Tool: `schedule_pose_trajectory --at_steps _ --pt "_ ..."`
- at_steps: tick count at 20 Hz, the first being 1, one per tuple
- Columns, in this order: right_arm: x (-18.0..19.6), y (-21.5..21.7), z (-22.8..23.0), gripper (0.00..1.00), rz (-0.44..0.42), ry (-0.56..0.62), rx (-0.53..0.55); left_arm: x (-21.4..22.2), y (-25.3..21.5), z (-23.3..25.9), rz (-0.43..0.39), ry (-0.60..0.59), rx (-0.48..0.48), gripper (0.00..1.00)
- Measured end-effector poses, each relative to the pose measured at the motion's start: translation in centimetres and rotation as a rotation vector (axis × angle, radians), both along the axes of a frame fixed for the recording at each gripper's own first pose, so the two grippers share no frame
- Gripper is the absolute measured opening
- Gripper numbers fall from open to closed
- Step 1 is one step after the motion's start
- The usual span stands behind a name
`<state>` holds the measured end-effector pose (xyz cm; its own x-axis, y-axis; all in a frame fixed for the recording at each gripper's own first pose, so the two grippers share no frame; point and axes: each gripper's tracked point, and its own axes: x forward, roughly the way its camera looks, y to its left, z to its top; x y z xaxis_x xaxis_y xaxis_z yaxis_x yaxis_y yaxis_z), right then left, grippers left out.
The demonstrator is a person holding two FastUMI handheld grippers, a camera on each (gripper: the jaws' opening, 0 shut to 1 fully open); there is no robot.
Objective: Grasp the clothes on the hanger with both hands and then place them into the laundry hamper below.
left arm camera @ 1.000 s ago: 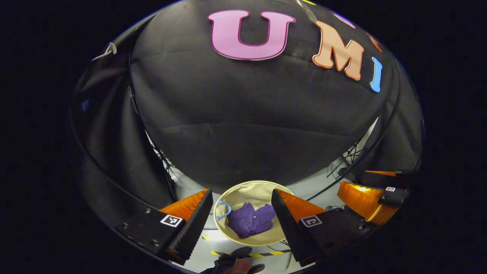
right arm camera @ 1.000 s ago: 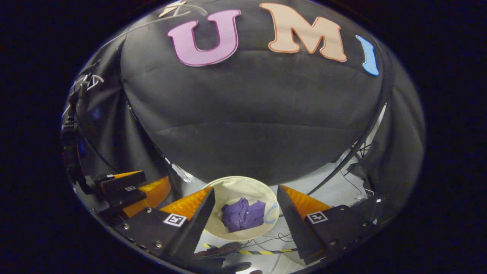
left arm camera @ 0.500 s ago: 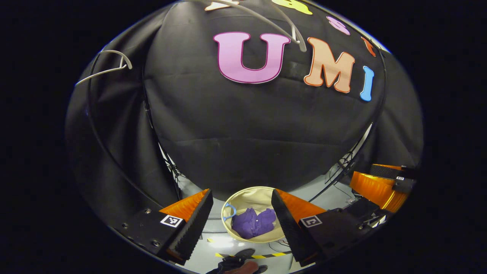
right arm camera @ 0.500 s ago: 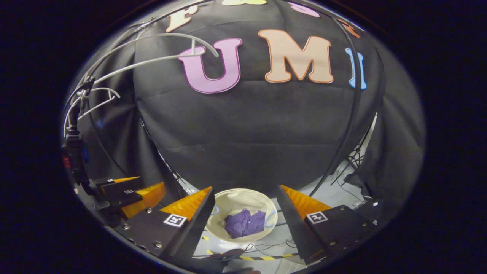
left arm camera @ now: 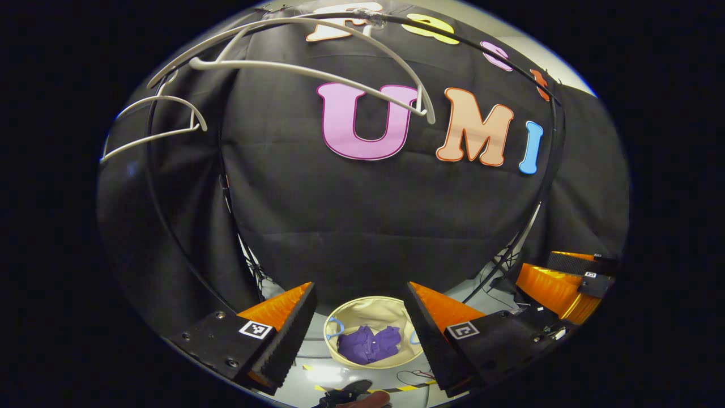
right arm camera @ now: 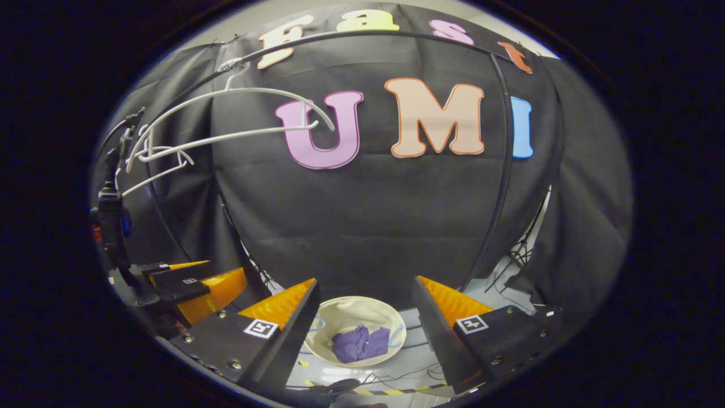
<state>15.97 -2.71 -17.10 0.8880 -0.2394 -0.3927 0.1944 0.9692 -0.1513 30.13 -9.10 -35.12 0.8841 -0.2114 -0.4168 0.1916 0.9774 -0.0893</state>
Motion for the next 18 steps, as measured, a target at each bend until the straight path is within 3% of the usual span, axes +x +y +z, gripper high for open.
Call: schedule_pose_trajectory --at_steps 7,8,9,12,16,17,18 --pt "-0.4 1.8 3.4 0.98 0.041 -0.086 -0.026 0.4 0.7 2.1 0.01 -0.053 0.022 0.92" --pt "-0.6 2.2 4.2 0.98 0.052 -0.098 -0.037 0.5 0.8 2.6 0.012 -0.069 0.024 0.96" --pt "-0.7 2.6 4.9 0.98 0.062 -0.111 -0.045 0.8 0.9 2.8 0.016 -0.087 0.024 0.92" --pt "-1.2 4.4 7.4 1.0 0.109 -0.167 -0.046 1.2 1.1 3.9 0.028 -0.129 0.018 0.96" --pt "-2.5 6.5 10.6 0.98 0.159 -0.246 -0.029 1.5 1.1 5.4 0.038 -0.187 -0.008 0.95" --pt "-3.0 6.9 11.5 0.93 0.162 -0.269 -0.03 1.6 1.2 5.9 0.038 -0.212 -0.006 0.95" --pt "-3.5 7.1 12.4 0.98 0.164 -0.29 -0.034 1.9 1.4 6.4 0.042 -0.239 -0.004 0.95"
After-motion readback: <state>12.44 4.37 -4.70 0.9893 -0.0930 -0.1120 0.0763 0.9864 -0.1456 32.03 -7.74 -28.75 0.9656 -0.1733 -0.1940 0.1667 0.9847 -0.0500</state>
